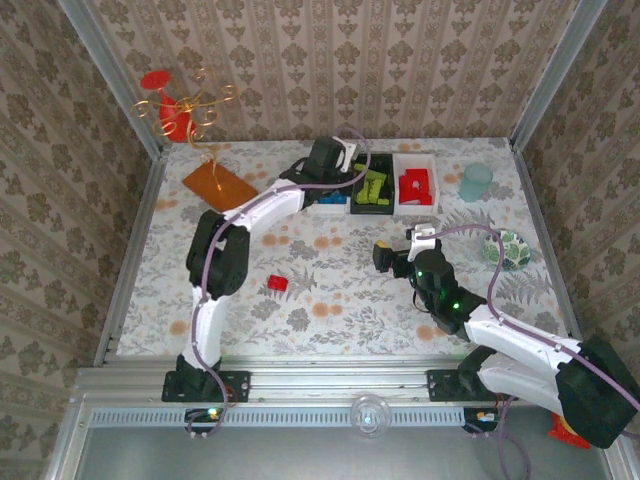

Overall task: Sort the legos into containers by color
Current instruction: Place the lego in the container, then pick up the lego from the center of the table.

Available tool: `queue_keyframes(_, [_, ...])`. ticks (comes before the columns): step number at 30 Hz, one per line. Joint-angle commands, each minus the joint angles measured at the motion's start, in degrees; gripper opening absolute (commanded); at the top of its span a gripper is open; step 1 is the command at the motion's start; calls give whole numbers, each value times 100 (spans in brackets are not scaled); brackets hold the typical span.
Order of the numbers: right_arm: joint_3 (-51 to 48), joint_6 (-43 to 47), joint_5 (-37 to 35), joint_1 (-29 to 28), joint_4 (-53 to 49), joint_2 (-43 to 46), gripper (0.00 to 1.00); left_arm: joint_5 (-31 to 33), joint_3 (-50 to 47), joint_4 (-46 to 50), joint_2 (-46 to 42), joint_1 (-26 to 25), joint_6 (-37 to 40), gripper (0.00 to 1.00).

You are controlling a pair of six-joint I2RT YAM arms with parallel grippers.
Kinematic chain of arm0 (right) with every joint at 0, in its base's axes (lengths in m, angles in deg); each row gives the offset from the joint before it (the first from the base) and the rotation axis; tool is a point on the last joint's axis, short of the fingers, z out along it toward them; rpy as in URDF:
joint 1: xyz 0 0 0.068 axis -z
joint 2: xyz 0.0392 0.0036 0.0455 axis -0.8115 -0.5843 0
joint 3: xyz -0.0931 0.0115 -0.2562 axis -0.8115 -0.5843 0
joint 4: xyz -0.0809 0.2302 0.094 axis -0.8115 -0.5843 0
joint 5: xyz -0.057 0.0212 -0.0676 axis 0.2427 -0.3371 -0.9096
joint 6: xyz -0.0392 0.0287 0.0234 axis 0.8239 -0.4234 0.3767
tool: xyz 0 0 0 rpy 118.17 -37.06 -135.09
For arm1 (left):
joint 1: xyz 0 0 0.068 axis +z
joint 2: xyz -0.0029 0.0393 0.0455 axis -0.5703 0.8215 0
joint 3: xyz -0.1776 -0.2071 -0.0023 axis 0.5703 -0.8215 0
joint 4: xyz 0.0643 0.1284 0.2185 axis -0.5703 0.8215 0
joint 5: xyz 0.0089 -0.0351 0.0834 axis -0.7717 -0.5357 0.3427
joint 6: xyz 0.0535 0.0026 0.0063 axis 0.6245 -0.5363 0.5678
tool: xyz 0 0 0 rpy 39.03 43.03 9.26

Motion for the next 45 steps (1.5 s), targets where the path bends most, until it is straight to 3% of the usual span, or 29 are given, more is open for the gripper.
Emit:
queue_keyframes(1, [137,-48,-166,16,-43,124,100,168,551,84,398,-25,100,36])
queue_keyframes(6, [145,-73,-114,16,-29,93,100,225,1568,48,1105,26,107,38])
queue_keyframes(11, [156,-44,-125,16,-72,113,100,261,2441,358,1536,117,65,55])
queue_keyframes(15, [147,-52,-119,16,-68,151,100,214,2233,526,1191,172,165,68])
queue_keyframes(18, [148,-70,-94,16,-62,133,100,225,1378,404,496,186,214,70])
queue_keyframes(23, [168,-86,-54,16,-47,59,100,280,-1011,-125,-1121,177,298,70])
queue_keyframes(29, [186,-95,12,16,-62,80,100,1077,-4056,58,-3148,186,351,72])
queue_keyframes(32, [182,-130,46,16,-22,22,100,1240,-5104,430,-3909,186,210,74])
queue_keyframes(38, [260,-142,230,7,15,-222,100,1364,-6083,1243,-4512,186,-260,79])
queue_keyframes(45, [261,-137,238,7,13,-271,100,1267,-6147,1384,-4074,177,-370,80])
